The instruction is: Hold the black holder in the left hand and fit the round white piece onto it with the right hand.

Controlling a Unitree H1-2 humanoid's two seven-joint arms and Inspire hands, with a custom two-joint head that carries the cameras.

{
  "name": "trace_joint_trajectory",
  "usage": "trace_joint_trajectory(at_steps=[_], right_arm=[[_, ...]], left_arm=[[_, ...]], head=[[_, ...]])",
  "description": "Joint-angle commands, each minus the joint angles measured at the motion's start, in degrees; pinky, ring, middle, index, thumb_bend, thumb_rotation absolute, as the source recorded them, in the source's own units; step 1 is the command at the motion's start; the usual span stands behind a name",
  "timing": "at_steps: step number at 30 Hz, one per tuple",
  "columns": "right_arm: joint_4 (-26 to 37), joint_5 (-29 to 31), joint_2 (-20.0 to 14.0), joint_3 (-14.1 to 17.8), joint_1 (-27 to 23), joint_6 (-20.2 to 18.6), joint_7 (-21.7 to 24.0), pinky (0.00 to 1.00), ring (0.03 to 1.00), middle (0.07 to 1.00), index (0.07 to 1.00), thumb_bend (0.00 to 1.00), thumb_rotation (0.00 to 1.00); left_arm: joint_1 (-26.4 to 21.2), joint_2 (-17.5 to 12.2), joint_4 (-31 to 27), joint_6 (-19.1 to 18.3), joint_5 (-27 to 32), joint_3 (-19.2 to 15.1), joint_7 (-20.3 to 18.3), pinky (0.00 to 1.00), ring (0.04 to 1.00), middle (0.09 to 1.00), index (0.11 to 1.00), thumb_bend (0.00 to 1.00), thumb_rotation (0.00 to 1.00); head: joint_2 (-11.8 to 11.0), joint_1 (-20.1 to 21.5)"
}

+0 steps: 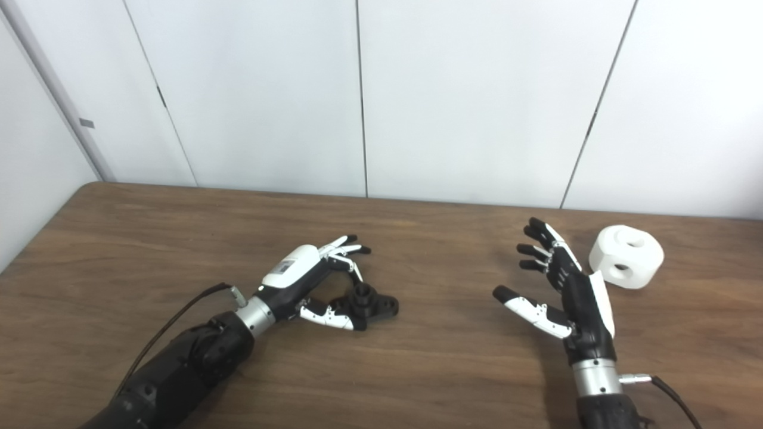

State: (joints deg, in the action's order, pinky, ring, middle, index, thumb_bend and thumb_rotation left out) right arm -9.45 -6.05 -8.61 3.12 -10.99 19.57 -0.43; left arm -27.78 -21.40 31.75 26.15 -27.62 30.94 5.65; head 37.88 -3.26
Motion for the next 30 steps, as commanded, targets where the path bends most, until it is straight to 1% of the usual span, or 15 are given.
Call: trace_joint_trajectory(at_steps=[1, 6, 9, 11, 13, 14, 17, 18, 20, 22, 23, 25, 26, 30], right_arm=[[1.7, 0.1, 0.2, 0.1, -1.0, 1.8, -0.8, 0.70, 0.780, 0.864, 0.874, 0.68, 0.43], [2.6, 0.8, 0.0, 0.1, -1.0, 1.2, -0.2, 0.70, 0.792, 0.869, 0.877, 0.67, 0.42], [3.5, 0.8, -0.2, 0.0, -1.2, 0.3, 0.0, 0.71, 0.795, 0.871, 0.877, 0.65, 0.38], [3.9, 0.3, -0.4, 0.0, -1.5, -0.1, -0.1, 0.71, 0.791, 0.868, 0.879, 0.64, 0.37], [4.6, -1.0, -0.7, 0.1, -1.8, -0.9, -0.7, 0.71, 0.792, 0.867, 0.878, 0.65, 0.39], [4.8, -1.5, -0.8, 0.2, -1.9, -1.1, -0.9, 0.71, 0.792, 0.867, 0.878, 0.66, 0.39], [6.9, -3.1, -1.1, 0.5, -2.4, -3.1, -1.1, 0.69, 0.790, 0.866, 0.874, 0.67, 0.38], [8.5, -4.3, -1.7, 0.6, -2.7, -4.7, -1.0, 0.69, 0.790, 0.867, 0.873, 0.68, 0.37], [10.9, -6.4, -2.5, 0.9, -3.4, -7.1, -1.0, 0.67, 0.786, 0.867, 0.872, 0.70, 0.32], [13.5, -8.6, -3.9, 1.5, -4.4, -9.6, -1.0, 0.67, 0.782, 0.859, 0.866, 0.70, 0.29], [15.1, -9.8, -5.0, 2.1, -5.1, -11.1, -1.0, 0.66, 0.779, 0.844, 0.857, 0.70, 0.26], [18.0, -12.3, -7.6, 3.3, -6.3, -13.9, -0.8, 0.64, 0.782, 0.827, 0.849, 0.69, 0.23], [19.0, -13.5, -9.1, 4.0, -6.8, -15.0, -0.7, 0.63, 0.773, 0.823, 0.847, 0.69, 0.24], [19.7, -15.9, -15.6, 6.6, -8.4, -15.6, -0.4, 0.60, 0.762, 0.826, 0.837, 0.71, 0.23]], left_arm=[[4.4, 3.2, 4.3, 0.7, -4.0, 6.7, -8.2, 0.94, 0.988, 0.897, 0.480, 0.52, 0.07], [3.2, 2.7, 6.0, 0.5, -7.5, 10.0, -7.7, 0.92, 0.982, 0.898, 0.479, 0.52, 0.07], [2.4, 2.2, 6.7, 0.2, -9.8, 12.1, -7.6, 0.93, 0.989, 0.903, 0.479, 0.52, 0.07], [1.9, 1.9, 7.2, 0.5, -10.1, 13.3, -7.5, 0.92, 0.980, 0.895, 0.479, 0.52, 0.07], [1.7, 1.6, 7.4, 0.6, -10.2, 14.2, -6.7, 0.91, 0.973, 0.888, 0.478, 0.52, 0.07], [1.6, 1.4, 7.5, 0.7, -10.2, 14.5, -6.4, 0.91, 0.973, 0.888, 0.478, 0.52, 0.07], [1.3, 0.5, 7.7, 0.8, -8.7, 16.9, -3.9, 0.89, 0.956, 0.877, 0.479, 0.52, 0.07], [1.3, 0.1, 7.7, 0.8, -8.3, 17.7, -3.4, 0.88, 0.951, 0.874, 0.479, 0.52, 0.07], [1.0, -0.5, 7.9, 0.8, -7.6, 19.2, -2.3, 0.88, 0.953, 0.874, 0.479, 0.52, 0.07], [0.8, -1.0, 8.2, 0.8, -7.4, 20.5, -1.0, 0.89, 0.953, 0.873, 0.479, 0.52, 0.07], [0.7, -1.2, 8.6, 0.8, -7.0, 21.3, -0.2, 0.88, 0.947, 0.867, 0.478, 0.53, 0.07], [0.3, -1.4, 9.3, 0.8, -6.2, 22.4, 0.3, 0.89, 0.955, 0.871, 0.478, 0.53, 0.06], [0.2, -1.4, 9.5, 0.8, -5.9, 22.7, 0.3, 0.90, 0.959, 0.877, 0.478, 0.53, 0.06], [0.0, -2.0, 8.7, 0.8, -4.4, 23.6, 1.0, 0.89, 0.952, 0.872, 0.479, 0.53, 0.06]], head=[[0.1, 0.3], [0.1, 2.1], [0.1, 3.7], [0.1, 4.5], [-0.2, 6.5], [-0.2, 6.8], [-0.9, 10.5], [-1.1, 11.4], [-1.7, 13.5], [-2.4, 15.3], [-2.4, 15.3], [-3.1, 17.0], [-3.2, 17.2], [-4.5, 20.2]])
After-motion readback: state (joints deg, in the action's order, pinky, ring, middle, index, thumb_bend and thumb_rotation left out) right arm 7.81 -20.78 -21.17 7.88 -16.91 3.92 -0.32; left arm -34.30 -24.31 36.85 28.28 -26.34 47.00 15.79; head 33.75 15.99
